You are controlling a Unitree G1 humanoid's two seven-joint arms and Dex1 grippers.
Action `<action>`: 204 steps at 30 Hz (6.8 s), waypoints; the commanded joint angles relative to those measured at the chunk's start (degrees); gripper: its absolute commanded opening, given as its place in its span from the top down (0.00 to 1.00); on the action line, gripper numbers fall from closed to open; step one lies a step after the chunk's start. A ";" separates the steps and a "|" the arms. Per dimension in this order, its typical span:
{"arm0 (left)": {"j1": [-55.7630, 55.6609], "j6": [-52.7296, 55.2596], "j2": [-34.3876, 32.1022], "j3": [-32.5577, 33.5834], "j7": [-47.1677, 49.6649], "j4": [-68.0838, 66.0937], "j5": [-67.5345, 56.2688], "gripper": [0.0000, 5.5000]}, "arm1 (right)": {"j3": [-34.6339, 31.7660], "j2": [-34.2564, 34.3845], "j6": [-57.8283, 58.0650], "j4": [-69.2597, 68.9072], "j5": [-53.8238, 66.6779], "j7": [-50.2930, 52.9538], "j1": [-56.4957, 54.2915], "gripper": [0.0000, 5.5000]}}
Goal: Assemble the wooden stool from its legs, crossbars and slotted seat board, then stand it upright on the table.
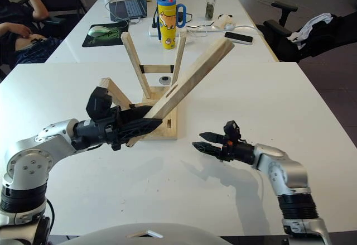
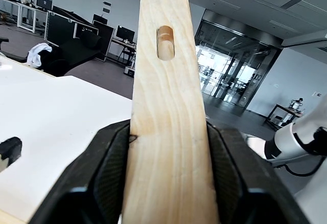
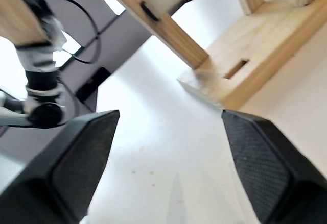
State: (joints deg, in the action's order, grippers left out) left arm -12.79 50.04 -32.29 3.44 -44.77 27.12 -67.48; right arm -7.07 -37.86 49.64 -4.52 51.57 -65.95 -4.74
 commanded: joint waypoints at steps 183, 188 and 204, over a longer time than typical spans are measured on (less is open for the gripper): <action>6.53 -39.72 10.14 -28.97 7.25 -32.25 72.55 0.46 | 35.38 20.38 -43.25 64.43 -48.29 -15.15 -54.68 0.62; 6.24 -39.48 10.47 -28.88 7.24 -32.39 72.37 0.46 | 34.92 20.85 -44.59 58.69 -47.00 -13.94 -53.54 0.62; 5.84 -38.93 11.18 -26.30 6.87 -31.42 69.34 0.46 | 33.29 19.15 -42.37 45.47 -44.06 -4.33 -44.36 0.62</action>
State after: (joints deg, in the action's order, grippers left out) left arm -8.56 8.98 -20.62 -23.51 -37.08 -3.02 2.11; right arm 20.32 -18.79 1.83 37.70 16.18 -71.27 -56.87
